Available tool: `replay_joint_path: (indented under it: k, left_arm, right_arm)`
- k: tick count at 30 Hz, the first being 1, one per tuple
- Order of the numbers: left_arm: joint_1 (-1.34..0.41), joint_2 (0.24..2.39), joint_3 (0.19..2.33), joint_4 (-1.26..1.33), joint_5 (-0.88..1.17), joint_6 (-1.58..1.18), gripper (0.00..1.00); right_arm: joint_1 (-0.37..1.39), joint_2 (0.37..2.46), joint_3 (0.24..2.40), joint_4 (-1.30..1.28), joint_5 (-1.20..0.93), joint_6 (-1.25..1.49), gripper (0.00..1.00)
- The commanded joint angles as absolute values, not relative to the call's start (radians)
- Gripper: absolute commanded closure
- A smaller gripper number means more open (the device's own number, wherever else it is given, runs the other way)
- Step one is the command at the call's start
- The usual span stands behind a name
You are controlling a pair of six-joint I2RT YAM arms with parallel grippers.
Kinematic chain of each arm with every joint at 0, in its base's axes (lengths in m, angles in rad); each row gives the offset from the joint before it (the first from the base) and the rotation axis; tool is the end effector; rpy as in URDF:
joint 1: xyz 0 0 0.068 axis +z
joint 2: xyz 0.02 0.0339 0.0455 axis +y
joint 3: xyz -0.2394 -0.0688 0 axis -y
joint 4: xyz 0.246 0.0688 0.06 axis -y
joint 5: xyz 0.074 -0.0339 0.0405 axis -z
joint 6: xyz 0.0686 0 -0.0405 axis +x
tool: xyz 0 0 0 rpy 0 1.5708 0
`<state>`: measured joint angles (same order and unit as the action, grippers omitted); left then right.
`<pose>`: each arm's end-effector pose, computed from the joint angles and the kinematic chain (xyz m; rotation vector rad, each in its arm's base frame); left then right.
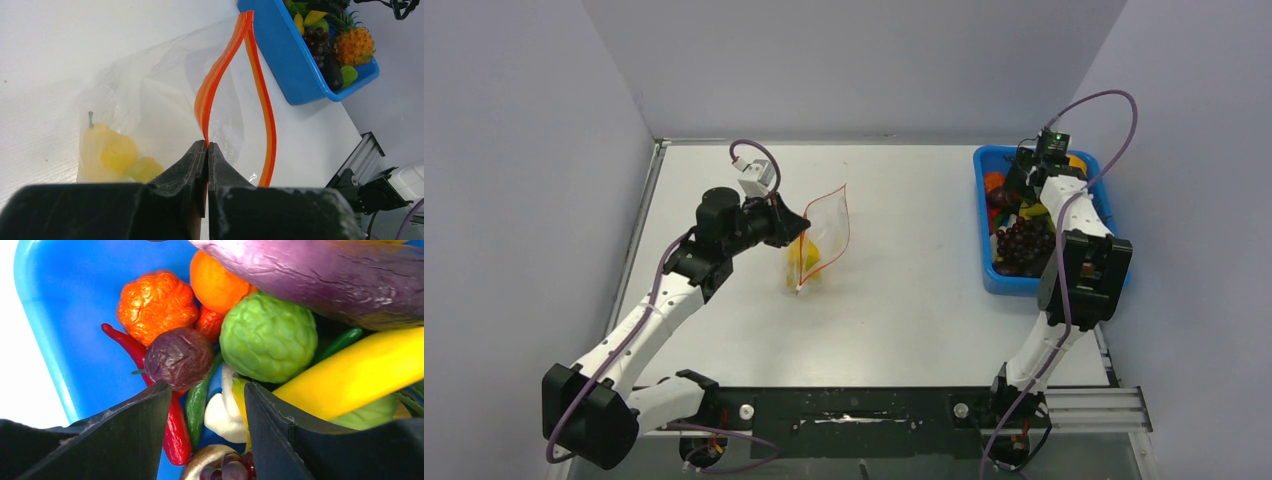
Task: Place the food in the zip-top bag and seal the zipper
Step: Pick up the fake fruit from the bin.
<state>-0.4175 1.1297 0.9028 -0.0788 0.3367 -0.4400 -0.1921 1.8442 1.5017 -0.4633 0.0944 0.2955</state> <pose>0.2681 -0.1437 0.2914 0.2204 1.9477 -0.8934 0.4258 -0.0894 0.2153 0.6164 2.2914 -0.0626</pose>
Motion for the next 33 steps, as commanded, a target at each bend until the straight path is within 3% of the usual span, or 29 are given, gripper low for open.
replay_joint_path:
  k: [1, 15, 33]
  left_arm:
    - [-0.42, 1.095, 0.907, -0.031, 0.345, -0.426, 1.0]
    - [-0.42, 1.093, 0.905, -0.028, 0.346, -0.43, 1.0]
    - [-0.411, 1.073, 0.899, -0.031, 0.333, -0.423, 1.0]
  right_arm:
    - [-0.193, 1.845, 1.544, -0.388, 0.045, 0.285, 0.44]
    - [-0.19, 1.914, 1.553, -0.349, 0.057, 0.359, 0.34]
    - [-0.162, 1.987, 1.586, -0.354, 0.149, 0.464, 0.32]
